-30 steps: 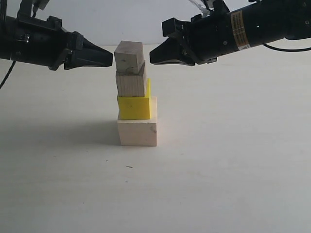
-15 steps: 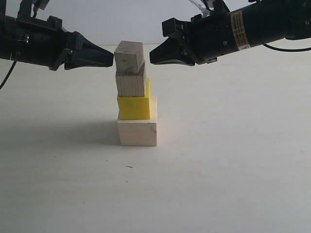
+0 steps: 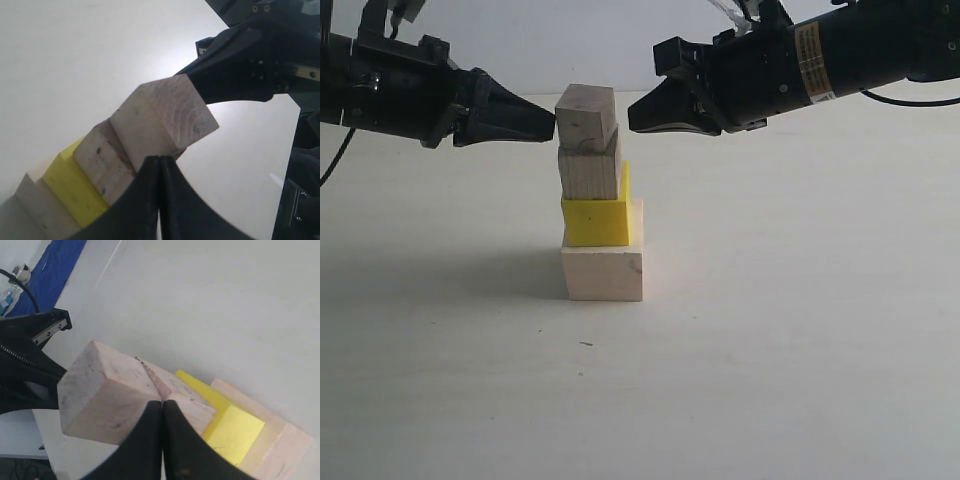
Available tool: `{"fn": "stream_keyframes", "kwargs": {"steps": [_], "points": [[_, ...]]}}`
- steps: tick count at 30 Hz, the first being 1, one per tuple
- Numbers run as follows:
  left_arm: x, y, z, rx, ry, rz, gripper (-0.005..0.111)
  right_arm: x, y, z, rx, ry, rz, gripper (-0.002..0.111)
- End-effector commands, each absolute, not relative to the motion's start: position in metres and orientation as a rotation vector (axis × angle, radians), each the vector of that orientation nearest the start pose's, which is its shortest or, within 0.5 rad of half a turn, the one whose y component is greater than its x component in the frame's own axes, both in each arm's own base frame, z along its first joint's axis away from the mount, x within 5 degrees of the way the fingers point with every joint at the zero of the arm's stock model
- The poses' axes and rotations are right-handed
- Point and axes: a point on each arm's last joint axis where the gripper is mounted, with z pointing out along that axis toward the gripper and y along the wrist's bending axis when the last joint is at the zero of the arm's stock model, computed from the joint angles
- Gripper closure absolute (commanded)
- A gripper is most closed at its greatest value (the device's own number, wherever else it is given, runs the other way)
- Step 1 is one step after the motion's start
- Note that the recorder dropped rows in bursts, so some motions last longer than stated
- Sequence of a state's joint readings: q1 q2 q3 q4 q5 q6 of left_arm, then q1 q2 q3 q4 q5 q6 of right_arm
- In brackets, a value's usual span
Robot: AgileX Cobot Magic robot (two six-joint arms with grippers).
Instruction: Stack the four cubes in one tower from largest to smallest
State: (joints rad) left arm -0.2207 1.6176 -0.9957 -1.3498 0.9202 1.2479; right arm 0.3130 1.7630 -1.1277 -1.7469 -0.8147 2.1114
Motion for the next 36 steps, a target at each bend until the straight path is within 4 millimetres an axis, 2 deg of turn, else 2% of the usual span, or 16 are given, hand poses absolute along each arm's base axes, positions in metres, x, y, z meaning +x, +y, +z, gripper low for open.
{"fn": "stream_keyframes", "kwargs": {"steps": [1, 17, 22, 36], "points": [[0.295, -0.140, 0.255, 0.717, 2.152, -1.145, 0.107, 0.325, 0.175, 0.240, -0.476, 2.272, 1.224, 0.108], [0.300, -0.138, 0.254, 0.675, 2.159, -1.085, 0.107, 0.325, 0.175, 0.240, -0.476, 2.272, 1.224, 0.108], [0.297, -0.154, 0.242, 0.731, 2.185, -1.097, 0.107, 0.325, 0.175, 0.240, -0.476, 2.272, 1.224, 0.108], [0.299, -0.150, 0.243, 0.714, 2.184, -1.077, 0.107, 0.321, 0.177, 0.241, -0.495, 2.279, 1.287, 0.108]]}}
